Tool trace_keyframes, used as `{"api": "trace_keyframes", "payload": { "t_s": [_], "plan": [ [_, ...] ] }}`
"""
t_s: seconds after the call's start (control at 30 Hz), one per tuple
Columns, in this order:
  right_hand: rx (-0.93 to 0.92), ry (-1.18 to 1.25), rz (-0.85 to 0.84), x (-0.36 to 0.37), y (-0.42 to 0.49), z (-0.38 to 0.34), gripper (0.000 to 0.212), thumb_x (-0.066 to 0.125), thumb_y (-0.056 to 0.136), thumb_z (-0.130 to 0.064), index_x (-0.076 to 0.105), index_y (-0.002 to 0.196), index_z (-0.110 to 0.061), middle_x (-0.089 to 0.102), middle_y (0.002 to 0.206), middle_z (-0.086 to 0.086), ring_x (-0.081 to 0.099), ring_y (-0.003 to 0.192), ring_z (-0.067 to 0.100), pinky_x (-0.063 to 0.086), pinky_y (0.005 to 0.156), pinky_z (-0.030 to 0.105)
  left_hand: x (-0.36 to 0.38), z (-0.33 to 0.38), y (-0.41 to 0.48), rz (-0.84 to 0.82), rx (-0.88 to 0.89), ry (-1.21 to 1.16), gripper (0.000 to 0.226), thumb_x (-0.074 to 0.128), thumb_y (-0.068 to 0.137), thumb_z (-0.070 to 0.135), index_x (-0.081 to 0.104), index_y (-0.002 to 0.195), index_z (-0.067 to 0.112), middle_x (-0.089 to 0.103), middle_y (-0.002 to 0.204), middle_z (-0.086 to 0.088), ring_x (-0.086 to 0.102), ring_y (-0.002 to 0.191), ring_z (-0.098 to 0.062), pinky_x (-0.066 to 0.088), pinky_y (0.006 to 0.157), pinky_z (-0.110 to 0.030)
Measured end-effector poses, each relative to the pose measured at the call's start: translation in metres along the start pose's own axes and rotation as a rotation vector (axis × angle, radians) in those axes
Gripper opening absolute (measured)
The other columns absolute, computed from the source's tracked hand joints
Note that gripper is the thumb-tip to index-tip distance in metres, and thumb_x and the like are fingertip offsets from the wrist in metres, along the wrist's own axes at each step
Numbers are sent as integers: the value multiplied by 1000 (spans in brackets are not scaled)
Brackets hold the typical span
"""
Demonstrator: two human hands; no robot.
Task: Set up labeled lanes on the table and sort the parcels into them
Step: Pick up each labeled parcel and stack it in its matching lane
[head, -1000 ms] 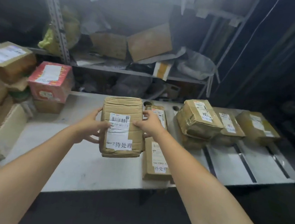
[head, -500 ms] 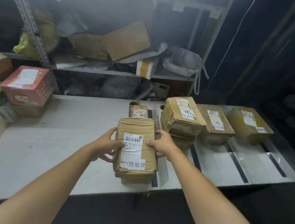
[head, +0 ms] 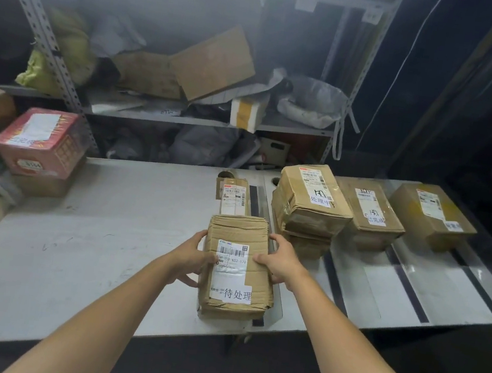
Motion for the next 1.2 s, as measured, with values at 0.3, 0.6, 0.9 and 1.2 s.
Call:
{"api": "trace_keyframes", "payload": {
  "t_s": [0.3,0.6,0.9,1.2],
  "plan": [
    [7,-43,5,0,12,-8,81,80,81,-8,38,146,-33,55,136,9,61,114,35,60,73,59,-3,-1,8,3,7,-14,78,68,94,27,19,154,42,58,123,0,63,88,-14,59,59,-36],
    [-138,-551,98,-4,-4,-49,54,69,85,-26,52,137,-22,63,131,6,59,118,28,50,99,43,-31,10,-8,109,26,278,67,56,95,41,27,155,34,52,141,-4,54,118,-27,55,90,-46],
    [-365,-933,-6,111,-16,-158,57,60,92,-42,47,141,-16,56,141,9,55,123,28,47,99,38,-205,-49,-89,408,-29,531,58,50,100,42,37,152,21,44,153,-7,46,136,-27,40,109,-37],
    [-546,-1075,-170,297,-64,-270,66,59,97,-44,37,153,-17,43,154,5,47,135,26,42,107,39,-382,-124,-180,685,-114,492,55,50,99,38,43,149,18,50,148,-7,50,131,-28,44,106,-37]
  ]
}}
Point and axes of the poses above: each hand's wrist, its own y-axis towards the middle knuckle, its own x-axis out of the palm, z = x × y, the point moved 1 cm from there along y, towards the middle knuckle
